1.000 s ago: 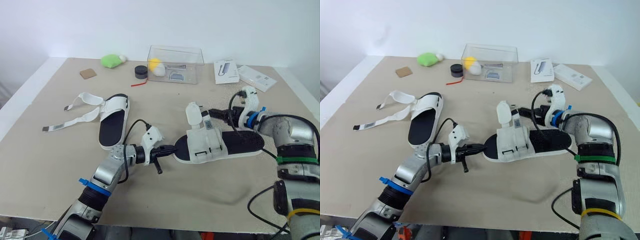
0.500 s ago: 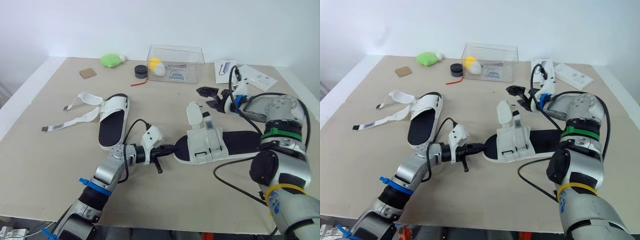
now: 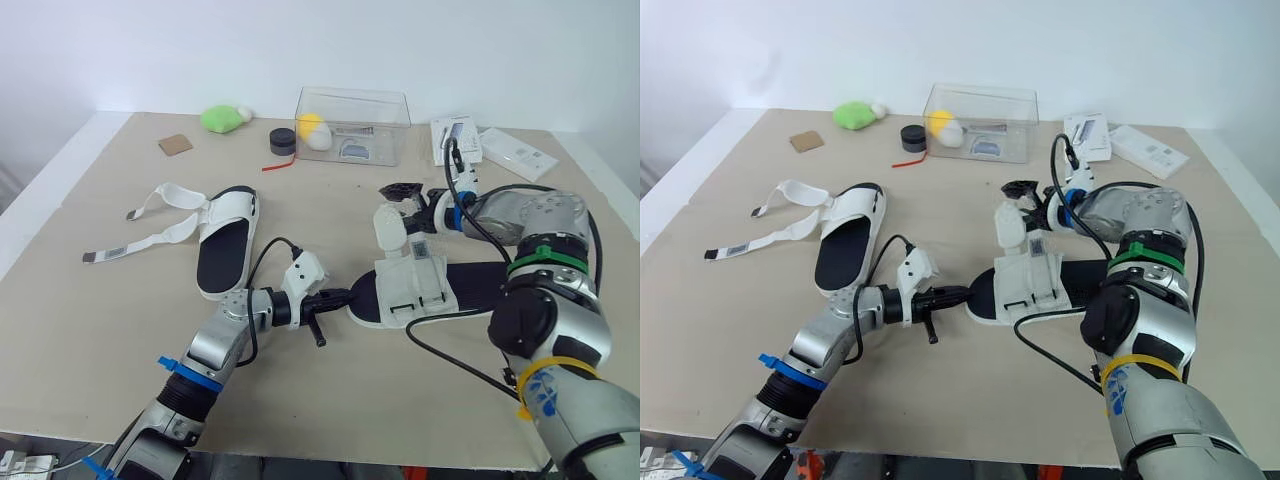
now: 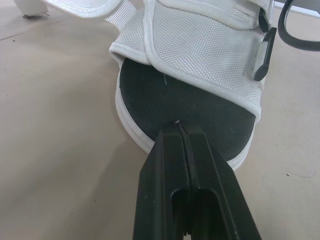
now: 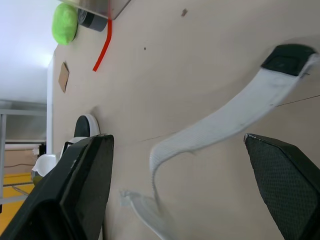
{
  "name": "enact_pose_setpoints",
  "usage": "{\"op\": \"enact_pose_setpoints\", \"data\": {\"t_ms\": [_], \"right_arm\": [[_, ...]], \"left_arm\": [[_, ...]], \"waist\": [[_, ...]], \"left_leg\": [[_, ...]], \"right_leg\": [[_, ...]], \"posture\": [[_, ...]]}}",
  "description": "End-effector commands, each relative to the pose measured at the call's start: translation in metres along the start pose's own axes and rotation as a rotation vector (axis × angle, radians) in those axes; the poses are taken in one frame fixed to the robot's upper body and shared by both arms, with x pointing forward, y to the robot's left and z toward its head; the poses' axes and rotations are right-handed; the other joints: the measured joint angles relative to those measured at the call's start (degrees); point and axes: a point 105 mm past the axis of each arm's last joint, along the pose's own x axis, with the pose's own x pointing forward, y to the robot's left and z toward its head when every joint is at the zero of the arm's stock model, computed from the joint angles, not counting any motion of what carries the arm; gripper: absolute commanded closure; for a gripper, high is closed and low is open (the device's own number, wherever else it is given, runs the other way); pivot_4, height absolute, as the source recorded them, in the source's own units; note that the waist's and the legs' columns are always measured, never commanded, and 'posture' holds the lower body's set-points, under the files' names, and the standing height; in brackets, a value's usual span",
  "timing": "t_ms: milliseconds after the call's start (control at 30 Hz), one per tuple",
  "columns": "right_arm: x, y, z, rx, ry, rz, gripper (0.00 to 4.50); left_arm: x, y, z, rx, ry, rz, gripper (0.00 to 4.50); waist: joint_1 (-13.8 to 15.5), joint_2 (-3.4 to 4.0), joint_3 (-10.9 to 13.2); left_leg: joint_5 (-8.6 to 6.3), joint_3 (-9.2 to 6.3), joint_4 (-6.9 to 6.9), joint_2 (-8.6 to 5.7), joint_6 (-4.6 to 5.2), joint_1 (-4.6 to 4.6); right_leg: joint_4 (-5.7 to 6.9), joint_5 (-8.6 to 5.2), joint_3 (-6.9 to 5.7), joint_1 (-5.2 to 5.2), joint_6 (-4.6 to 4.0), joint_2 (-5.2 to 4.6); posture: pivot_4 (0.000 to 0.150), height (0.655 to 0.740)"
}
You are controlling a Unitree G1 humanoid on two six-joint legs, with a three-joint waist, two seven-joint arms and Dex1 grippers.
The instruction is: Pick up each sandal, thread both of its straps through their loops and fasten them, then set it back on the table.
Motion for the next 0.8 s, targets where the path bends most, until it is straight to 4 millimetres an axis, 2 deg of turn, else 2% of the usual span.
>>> {"op": "enact_pose_setpoints", "data": {"t_ms": [33, 400, 500, 533, 567, 600, 667, 767, 800], "right_arm": [[-0.007, 0.024, 0.011, -0.018, -0.034, 0.076, 0.05], [0.018, 0.029, 0.009, 0.005, -0.086, 0.085, 0.05], [0.023, 0.032, 0.002, -0.024, -0.048, 0.084, 1.03], [0.023, 0.032, 0.001, -0.023, -0.043, 0.089, 1.03], [0.024, 0.033, 0.002, -0.020, -0.044, 0.095, 1.55], [0.024, 0.033, 0.002, -0.023, -0.044, 0.098, 1.57], [0.024, 0.033, 0.002, -0.029, -0.044, 0.099, 1.96], [0.025, 0.035, 0.001, -0.053, -0.044, 0.108, 2.97], [0.026, 0.037, 0.001, -0.064, -0.046, 0.118, 3.64]], "left_arm": [[0.000, 0.004, -0.010, -0.006, 0.042, 0.028, 4.50], [0.000, 0.004, -0.010, -0.004, 0.038, 0.032, 4.50], [-0.002, 0.004, -0.011, -0.008, 0.039, 0.039, 4.50], [-0.002, 0.004, -0.012, -0.009, 0.039, 0.040, 4.50], [-0.002, 0.004, -0.011, -0.010, 0.038, 0.042, 4.50], [-0.002, 0.004, -0.012, -0.010, 0.038, 0.044, 4.50], [-0.002, 0.004, -0.012, -0.012, 0.037, 0.046, 4.50], [-0.002, 0.003, -0.012, -0.013, 0.036, 0.046, 4.50], [-0.002, 0.003, -0.012, -0.013, 0.036, 0.045, 4.50]], "waist": [[0.0, 0.00, 0.0], [0.0, 0.00, 0.0], [-0.1, 0.01, 0.0], [-0.1, 0.01, 0.0], [-0.1, 0.01, 0.0], [-0.1, 0.01, 0.0], [-0.1, 0.01, 0.0], [-0.1, 0.01, 0.0], [-0.1, 0.01, 0.0]], "left_leg": [[0.00, 0.00, 0.00, 0.00, 0.00, 0.00], [0.04, 0.00, 0.00, -0.01, 0.05, -0.02], [0.04, 0.00, -0.01, 0.00, 0.05, -0.02], [0.04, 0.00, -0.01, 0.00, 0.05, -0.02], [0.04, 0.00, -0.02, 0.00, 0.05, -0.02], [0.04, 0.00, -0.02, 0.00, 0.06, -0.02], [0.04, 0.00, -0.02, 0.00, 0.06, -0.02], [0.04, 0.00, -0.02, 0.00, 0.06, -0.02], [0.04, -0.01, -0.02, 0.00, 0.07, -0.02]], "right_leg": [[0.00, 0.00, 0.00, 0.00, 0.00, 0.00], [0.00, 0.04, 0.00, 0.00, 0.03, 0.00], [0.00, 0.04, 0.00, -0.01, 0.03, 0.00], [0.00, 0.04, 0.00, -0.01, 0.03, 0.00], [0.00, 0.05, 0.00, -0.02, 0.03, 0.01], [0.00, 0.05, 0.00, -0.02, 0.03, 0.02], [0.00, 0.06, 0.00, -0.02, 0.02, 0.01], [0.00, 0.06, 0.00, -0.02, 0.01, 0.02], [0.00, 0.06, 0.00, -0.02, 0.01, 0.02]], "posture": [[0.150, 0.7400], [0.150, 0.7400], [0.150, 0.7400], [0.150, 0.7400], [0.150, 0.7400], [0.150, 0.7400], [0.150, 0.7400], [0.150, 0.7400], [0.150, 0.7400]]}}
